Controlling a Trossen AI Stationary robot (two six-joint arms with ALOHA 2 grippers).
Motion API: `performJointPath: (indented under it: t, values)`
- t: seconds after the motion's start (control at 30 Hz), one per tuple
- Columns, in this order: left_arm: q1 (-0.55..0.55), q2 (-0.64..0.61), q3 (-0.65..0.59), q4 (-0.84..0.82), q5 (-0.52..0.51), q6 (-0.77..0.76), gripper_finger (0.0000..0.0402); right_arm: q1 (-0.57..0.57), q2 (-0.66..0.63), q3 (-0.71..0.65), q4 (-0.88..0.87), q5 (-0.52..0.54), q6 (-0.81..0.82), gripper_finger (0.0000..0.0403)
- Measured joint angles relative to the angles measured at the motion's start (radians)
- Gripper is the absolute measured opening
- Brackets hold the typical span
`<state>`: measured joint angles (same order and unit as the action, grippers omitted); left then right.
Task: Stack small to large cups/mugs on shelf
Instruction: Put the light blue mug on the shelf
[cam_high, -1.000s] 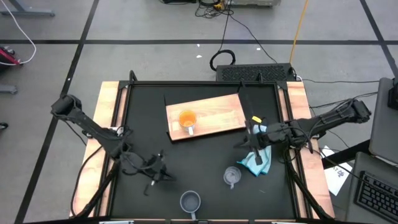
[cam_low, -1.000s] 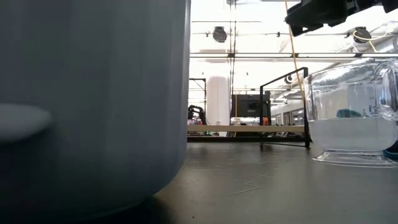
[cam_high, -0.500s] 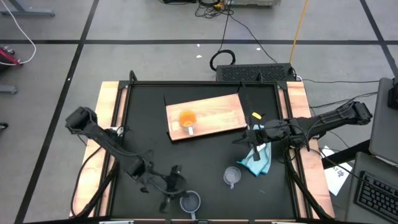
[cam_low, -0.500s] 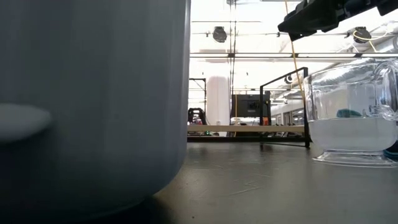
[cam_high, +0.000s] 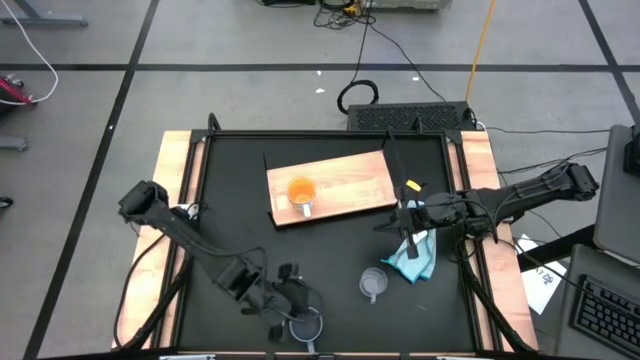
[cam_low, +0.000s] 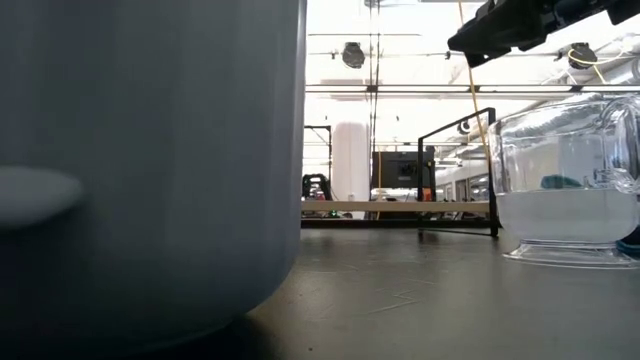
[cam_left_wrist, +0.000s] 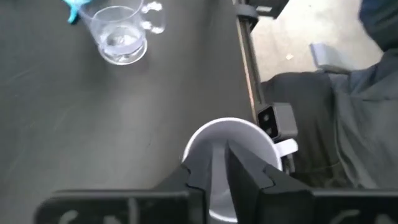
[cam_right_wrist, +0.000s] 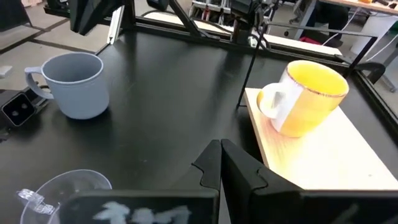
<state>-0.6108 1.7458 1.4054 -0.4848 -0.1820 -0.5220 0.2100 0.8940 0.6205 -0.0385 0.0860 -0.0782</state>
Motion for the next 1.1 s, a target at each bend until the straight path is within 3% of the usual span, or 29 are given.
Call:
performJointPath:
  t: [0.27, 0.57, 1.1]
  values:
    - [0.029, 0.004, 0.011, -0.042, 0.054, -0.002, 0.0129, 0.0, 0.0, 0.0, -0.042, 0.0, 0.014, 0.0]
    - [0.065, 0.052, 0.012, -0.038, 0.181, -0.003, 0.0228, 0.0, 0.0, 0.0, -0.048, 0.0, 0.015, 0.0]
    - [0.099, 0.096, 0.012, -0.062, 0.218, 0.02, 0.0246, 0.0, 0.0, 0.0, -0.048, 0.0, 0.014, 0.0]
